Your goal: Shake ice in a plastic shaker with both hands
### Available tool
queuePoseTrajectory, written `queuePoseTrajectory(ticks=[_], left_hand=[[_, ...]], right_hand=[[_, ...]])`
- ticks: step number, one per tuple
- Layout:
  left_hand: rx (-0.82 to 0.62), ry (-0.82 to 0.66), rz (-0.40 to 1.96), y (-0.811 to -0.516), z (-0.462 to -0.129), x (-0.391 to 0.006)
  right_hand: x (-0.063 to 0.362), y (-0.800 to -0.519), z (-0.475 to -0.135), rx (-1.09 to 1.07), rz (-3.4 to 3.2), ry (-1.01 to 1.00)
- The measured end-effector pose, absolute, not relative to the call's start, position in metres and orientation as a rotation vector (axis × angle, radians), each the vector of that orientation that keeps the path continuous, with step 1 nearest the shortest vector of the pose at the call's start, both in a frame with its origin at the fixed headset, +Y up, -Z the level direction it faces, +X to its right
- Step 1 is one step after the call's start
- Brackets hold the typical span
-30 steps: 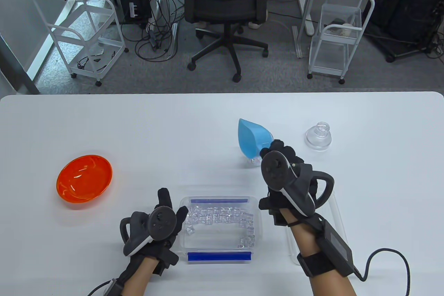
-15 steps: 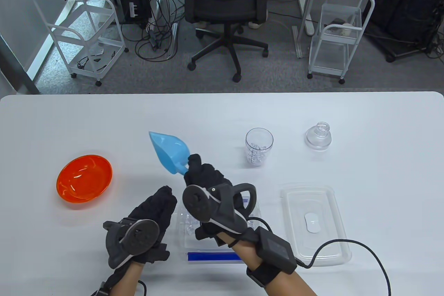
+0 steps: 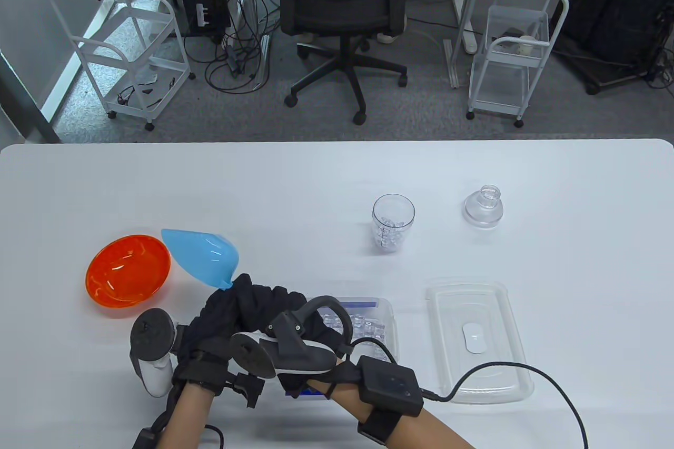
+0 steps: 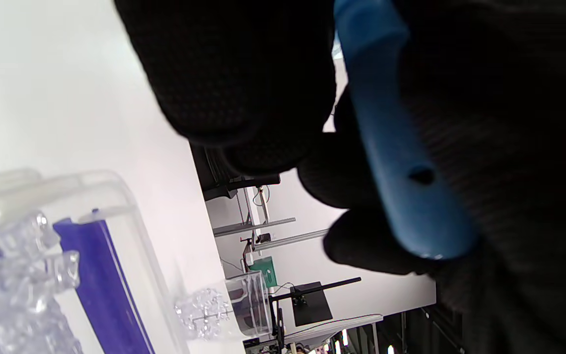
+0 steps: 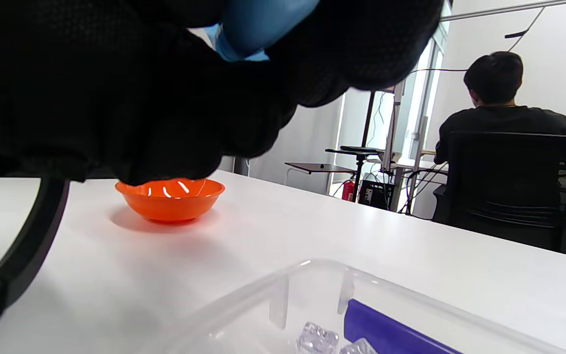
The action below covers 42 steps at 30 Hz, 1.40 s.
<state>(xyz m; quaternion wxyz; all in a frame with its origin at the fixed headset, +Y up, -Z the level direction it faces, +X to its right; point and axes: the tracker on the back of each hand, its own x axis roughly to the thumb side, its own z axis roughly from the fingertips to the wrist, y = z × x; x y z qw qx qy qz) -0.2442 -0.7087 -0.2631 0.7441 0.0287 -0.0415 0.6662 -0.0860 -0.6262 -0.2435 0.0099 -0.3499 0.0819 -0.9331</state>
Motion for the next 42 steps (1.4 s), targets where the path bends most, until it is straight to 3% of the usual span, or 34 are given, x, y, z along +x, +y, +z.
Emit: queuePoseTrajectory(ticks=[13,23,29,36,39,42], left_hand=[[0.132,-0.167,1.339,-0.700,-0.262,-0.245],[0.132,-0.143,1.407,-0.701,-0.258,-0.242],[0.294,-0.111,1.003,-0.685,-0.257,-0.247],[0.445,-0.171,0.412,-0.673,-0.249,-0.219],[0.504,-0.192,0.241,-0.667,-0.245,-0.211],[0.534,-0.196,0.111,-0.663,-0.243,-0.209]], right_hand=[[-0.065,-0.638,-0.233,-1.233,-2.927,0.426],[-0.051,-0.642,-0.222,-1.303,-2.876,0.500],[-0.017,-0.642,-0.222,-1.075,-2.874,0.471],[0.044,-0.656,-0.237,-0.812,-3.156,0.537],[0.067,-0.669,-0.248,-0.728,-3.221,0.346],[0.080,-0.668,-0.253,-0.647,-3.279,0.338]])
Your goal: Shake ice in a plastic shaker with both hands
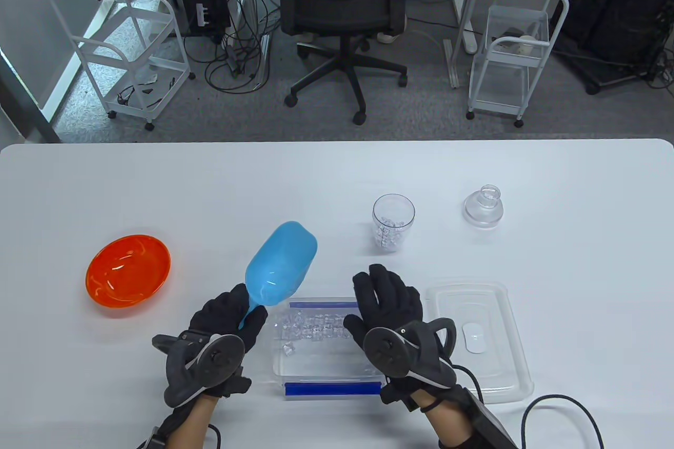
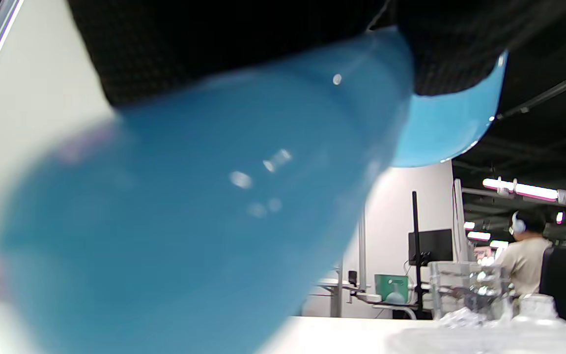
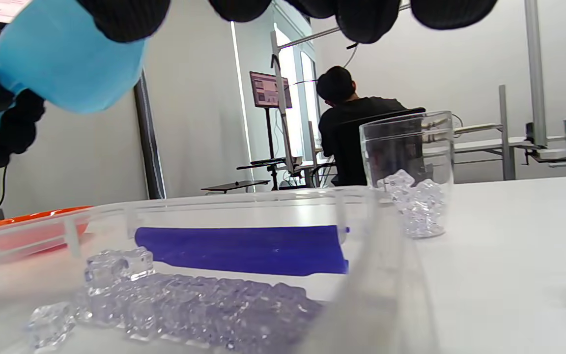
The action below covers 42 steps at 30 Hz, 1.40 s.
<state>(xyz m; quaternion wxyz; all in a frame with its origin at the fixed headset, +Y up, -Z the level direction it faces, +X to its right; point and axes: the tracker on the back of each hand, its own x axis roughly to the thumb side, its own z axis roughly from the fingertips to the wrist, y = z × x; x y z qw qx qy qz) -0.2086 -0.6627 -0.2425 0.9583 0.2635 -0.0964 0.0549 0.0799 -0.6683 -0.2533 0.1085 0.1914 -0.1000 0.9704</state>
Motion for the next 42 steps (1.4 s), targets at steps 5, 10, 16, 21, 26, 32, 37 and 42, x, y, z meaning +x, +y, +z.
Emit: queuePoseTrajectory(ticks=[5,10,16,21,26,32,37,42], left_hand=[[0.494,-0.102,0.044,-0.649,-0.253,-0.225],[0.440,0.092,-0.041,-0.632,-0.270,-0.287],[0.338,0.324,-0.015,-0.648,-0.281,-0.368],[0.207,0.423,-0.011,-0.673,-0.289,-0.405],[0.144,0.465,-0.013,-0.686,-0.297,-0.420],[0.050,0.427,-0.030,-0.700,-0.302,-0.420],[0.016,0.442,-0.083,-0.708,-0.305,-0.416],[0.015,0.457,-0.093,-0.711,-0.307,-0.415]], right_hand=[[0.092,-0.662,-0.254,0.506,2.809,-0.312],[0.095,-0.659,-0.253,0.498,2.784,-0.315],[0.098,-0.662,-0.256,0.484,2.685,-0.227],[0.103,-0.663,-0.259,0.446,2.653,-0.223],[0.107,-0.666,-0.261,0.414,2.631,-0.210],[0.109,-0.666,-0.261,0.407,2.618,-0.208],[0.109,-0.667,-0.262,0.409,2.612,-0.210],[0.109,-0.667,-0.262,0.410,2.605,-0.198]])
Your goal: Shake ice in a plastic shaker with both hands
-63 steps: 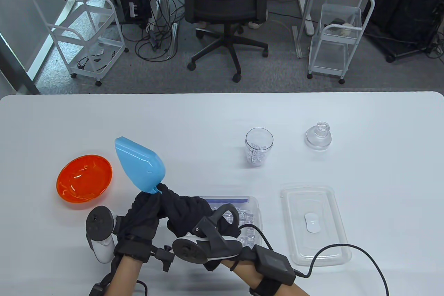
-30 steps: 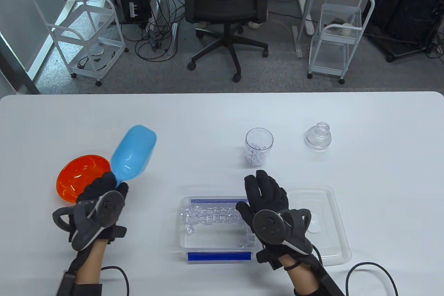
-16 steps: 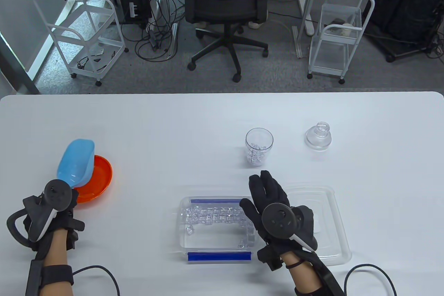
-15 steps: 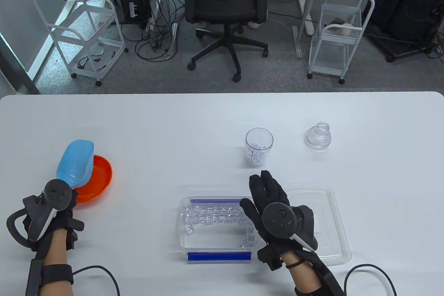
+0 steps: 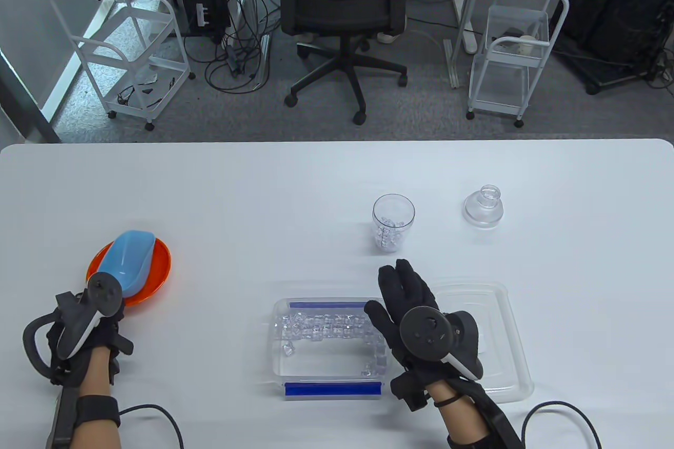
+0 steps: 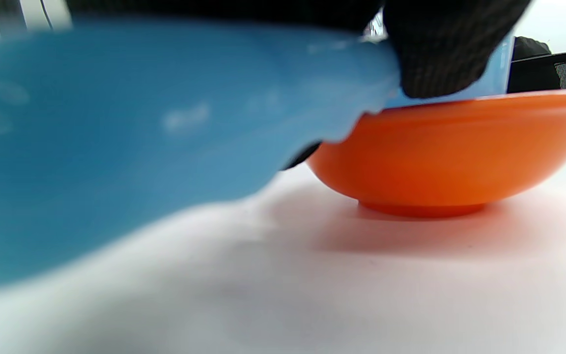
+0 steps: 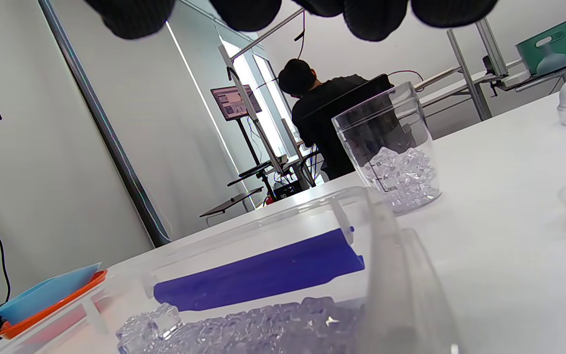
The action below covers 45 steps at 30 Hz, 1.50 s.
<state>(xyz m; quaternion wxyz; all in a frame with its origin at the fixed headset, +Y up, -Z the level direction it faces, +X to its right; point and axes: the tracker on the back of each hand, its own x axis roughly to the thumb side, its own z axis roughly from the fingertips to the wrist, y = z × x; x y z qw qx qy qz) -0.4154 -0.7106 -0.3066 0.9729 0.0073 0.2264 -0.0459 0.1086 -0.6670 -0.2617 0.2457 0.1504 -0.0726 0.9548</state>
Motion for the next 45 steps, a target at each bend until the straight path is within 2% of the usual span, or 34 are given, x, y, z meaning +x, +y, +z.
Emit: queuePoseTrajectory(ticks=[15,22,28,31,36,40,43,45], left_hand=[[0.015,0.489,-0.008,-0.711,-0.296,-0.427],[0.027,0.416,-0.107,-0.702,-0.289,-0.420],[0.041,0.377,-0.241,-0.685,-0.281,-0.409],[0.095,0.337,-0.253,-0.669,-0.277,-0.400],[0.163,0.213,-0.229,-0.643,-0.269,-0.364],[0.171,0.066,-0.073,-0.630,-0.266,-0.314],[0.114,-0.058,-0.021,-0.629,-0.264,-0.275],[0.047,-0.148,-0.051,-0.630,-0.262,-0.247]], right_hand=[[0.109,-0.668,-0.262,0.409,2.591,-0.179],[0.111,-0.671,-0.264,0.384,2.593,-0.145],[0.113,-0.679,-0.270,0.366,2.622,-0.056],[0.110,-0.685,-0.273,0.423,2.710,0.114],[0.103,-0.699,-0.277,0.493,2.783,0.291],[0.097,-0.707,-0.277,0.524,2.801,0.395],[0.095,-0.708,-0.277,0.558,2.843,0.478],[0.095,-0.708,-0.276,0.551,2.857,0.436]])
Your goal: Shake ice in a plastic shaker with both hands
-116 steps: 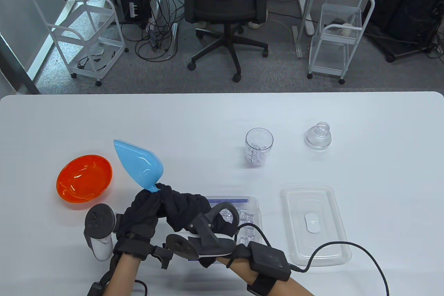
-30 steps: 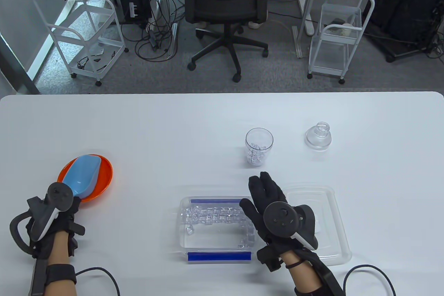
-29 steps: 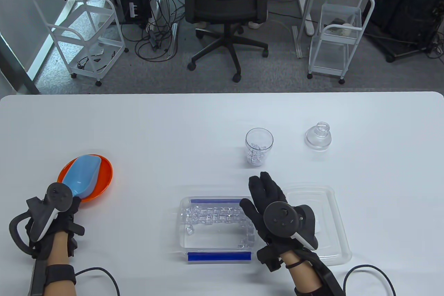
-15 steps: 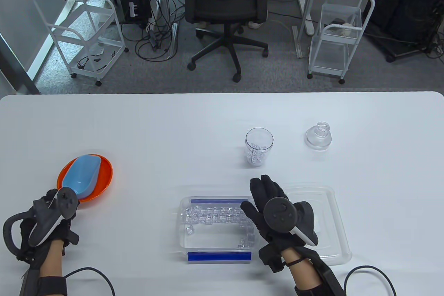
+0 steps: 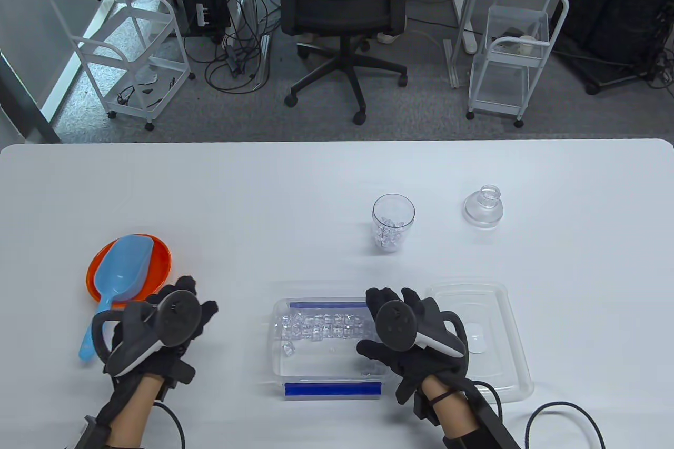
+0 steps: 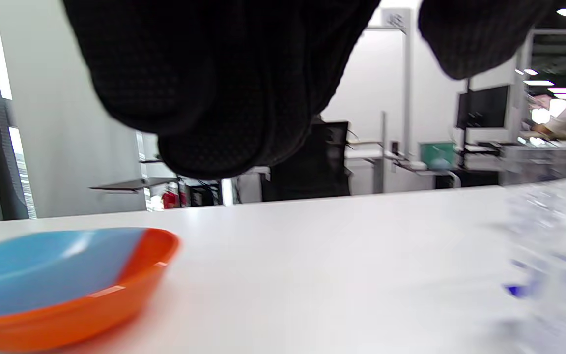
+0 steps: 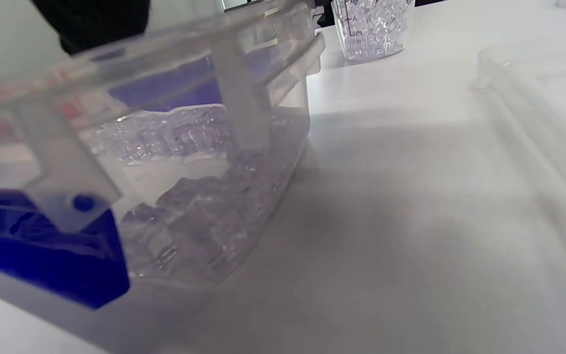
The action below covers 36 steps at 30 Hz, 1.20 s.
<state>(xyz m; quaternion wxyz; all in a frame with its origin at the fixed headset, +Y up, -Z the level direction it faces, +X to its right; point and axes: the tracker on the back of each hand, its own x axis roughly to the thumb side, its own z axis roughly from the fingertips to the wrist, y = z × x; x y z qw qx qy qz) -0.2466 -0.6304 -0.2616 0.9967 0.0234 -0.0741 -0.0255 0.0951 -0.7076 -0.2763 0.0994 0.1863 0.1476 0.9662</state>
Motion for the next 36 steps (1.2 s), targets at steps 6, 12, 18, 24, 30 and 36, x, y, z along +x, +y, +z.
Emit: queuePoseTrajectory(ticks=[6,12,18,24,30,36], left_hand=[[-0.105,-0.345,-0.236,-0.648,-0.254,-0.194],[-0.279,-0.411,-0.203,-0.682,-0.256,-0.175],[-0.350,-0.434,-0.092,-0.696,-0.258,-0.174],[-0.400,-0.424,0.031,-0.701,-0.265,-0.181],[-0.381,-0.402,0.021,-0.701,-0.274,-0.184],[-0.355,-0.312,0.064,-0.704,-0.300,-0.192]], right_hand=[[0.094,-0.714,-0.278,0.539,2.842,0.452],[0.094,-0.716,-0.279,0.514,2.835,0.454],[0.095,-0.716,-0.281,0.491,2.810,0.456],[0.096,-0.717,-0.283,0.458,2.769,0.465],[0.098,-0.711,-0.286,0.433,2.736,0.443],[0.099,-0.711,-0.288,0.404,2.733,0.466]])
